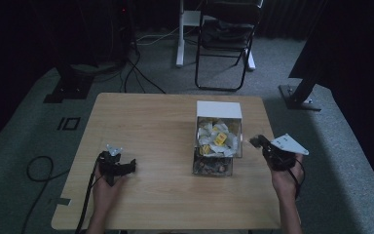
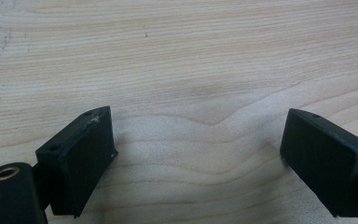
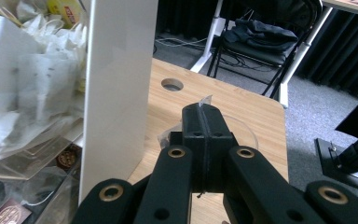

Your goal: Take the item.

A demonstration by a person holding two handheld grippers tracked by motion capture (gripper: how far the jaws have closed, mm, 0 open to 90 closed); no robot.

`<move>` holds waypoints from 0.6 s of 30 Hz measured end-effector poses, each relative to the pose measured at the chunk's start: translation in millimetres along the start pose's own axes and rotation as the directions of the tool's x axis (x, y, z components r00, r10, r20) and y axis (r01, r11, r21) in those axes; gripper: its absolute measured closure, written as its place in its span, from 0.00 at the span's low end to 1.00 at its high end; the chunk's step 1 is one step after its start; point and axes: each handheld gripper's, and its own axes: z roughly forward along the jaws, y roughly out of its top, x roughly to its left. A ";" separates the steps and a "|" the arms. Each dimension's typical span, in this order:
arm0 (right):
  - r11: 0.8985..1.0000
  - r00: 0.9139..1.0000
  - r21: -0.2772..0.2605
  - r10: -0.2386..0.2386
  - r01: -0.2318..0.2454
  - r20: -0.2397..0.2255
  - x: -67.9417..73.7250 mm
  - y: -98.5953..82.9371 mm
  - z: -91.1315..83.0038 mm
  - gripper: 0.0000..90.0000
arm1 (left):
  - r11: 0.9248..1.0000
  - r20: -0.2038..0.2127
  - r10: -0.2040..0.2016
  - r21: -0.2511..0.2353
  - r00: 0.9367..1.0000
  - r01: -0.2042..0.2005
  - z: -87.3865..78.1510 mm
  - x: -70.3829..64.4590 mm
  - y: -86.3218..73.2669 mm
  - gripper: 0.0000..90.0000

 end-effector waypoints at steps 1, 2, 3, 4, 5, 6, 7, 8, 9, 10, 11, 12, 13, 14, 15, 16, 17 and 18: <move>1.000 1.000 0.001 0.001 -0.001 0.002 -0.7 0.3 0.6 1.00 | 1.000 0.000 0.000 0.000 1.000 0.000 0.0 0.0 0.0 0.12; 1.000 1.000 0.001 0.002 -0.002 0.002 -1.4 0.6 1.2 1.00 | 1.000 0.000 0.000 0.000 1.000 0.000 0.0 0.0 0.0 0.12; 1.000 1.000 0.001 0.001 -0.001 0.004 -2.3 1.0 1.8 1.00 | 1.000 0.000 0.000 0.000 1.000 0.000 0.0 0.0 0.0 0.12; 1.000 1.000 0.000 0.001 -0.001 0.005 -2.9 1.5 2.4 1.00 | 1.000 0.000 0.000 0.000 1.000 0.000 0.0 0.0 0.0 0.12; 1.000 1.000 0.002 0.002 -0.002 0.007 -3.4 2.0 2.7 1.00 | 1.000 0.000 0.000 0.000 1.000 0.000 0.0 0.0 0.0 0.12; 1.000 1.000 0.001 0.001 -0.001 0.008 -4.2 2.4 3.2 1.00 | 1.000 0.000 0.000 0.000 1.000 0.000 0.0 0.0 0.0 0.12; 1.000 1.000 0.001 0.002 -0.002 0.010 -4.9 2.8 3.7 1.00 | 1.000 0.000 0.000 0.000 1.000 0.000 0.0 0.0 0.0 0.12; 1.000 1.000 0.001 0.001 -0.001 0.011 -5.8 3.2 4.3 1.00 | 1.000 0.000 0.000 0.000 1.000 0.000 0.0 0.0 0.0 0.12; 1.000 1.000 -0.001 0.001 -0.001 0.013 -6.5 3.5 4.8 1.00 | 1.000 0.000 0.000 0.000 1.000 0.000 0.0 0.0 0.0 0.12; 1.000 1.000 0.000 0.002 -0.002 0.014 -7.2 3.9 5.1 1.00 | 1.000 0.000 0.000 0.000 1.000 0.000 0.0 0.0 0.0 0.12; 1.000 1.000 -0.001 0.002 -0.002 0.014 -7.9 4.1 5.6 1.00 | 1.000 0.000 0.000 0.000 1.000 0.000 0.0 0.0 0.0 0.12; 1.000 1.000 0.001 0.001 -0.002 0.014 -8.2 4.2 6.0 1.00 | 1.000 0.000 0.000 0.000 1.000 0.000 0.0 0.0 0.0 0.12; 1.000 1.000 0.003 0.001 -0.001 0.015 -8.5 4.2 6.6 1.00 | 1.000 0.000 0.000 0.000 1.000 0.000 0.0 0.0 0.0 0.12; 1.000 1.000 0.004 0.002 -0.002 0.017 -8.7 4.3 7.3 1.00 | 1.000 0.000 0.000 0.000 1.000 0.000 0.0 0.0 0.0 0.12; 1.000 1.000 0.007 0.000 0.000 0.017 -9.1 4.4 8.0 1.00 | 1.000 0.000 0.000 0.000 1.000 0.000 0.0 0.0 0.0 0.12; 1.000 1.000 0.008 -0.001 0.001 0.018 -9.7 4.5 8.6 1.00 | 1.000 0.000 0.000 0.000 1.000 0.000 0.0 0.0 0.0 0.12; 1.000 1.000 0.007 -0.004 0.003 0.019 -10.5 4.8 9.1 1.00 | 1.000 0.000 0.000 0.000 1.000 0.000 0.0 0.0 0.0 0.12; 1.000 1.000 0.007 -0.002 0.002 0.020 -11.1 5.2 9.5 1.00 | 1.000 0.000 0.000 0.000 1.000 0.000 0.0 0.0 0.0 0.12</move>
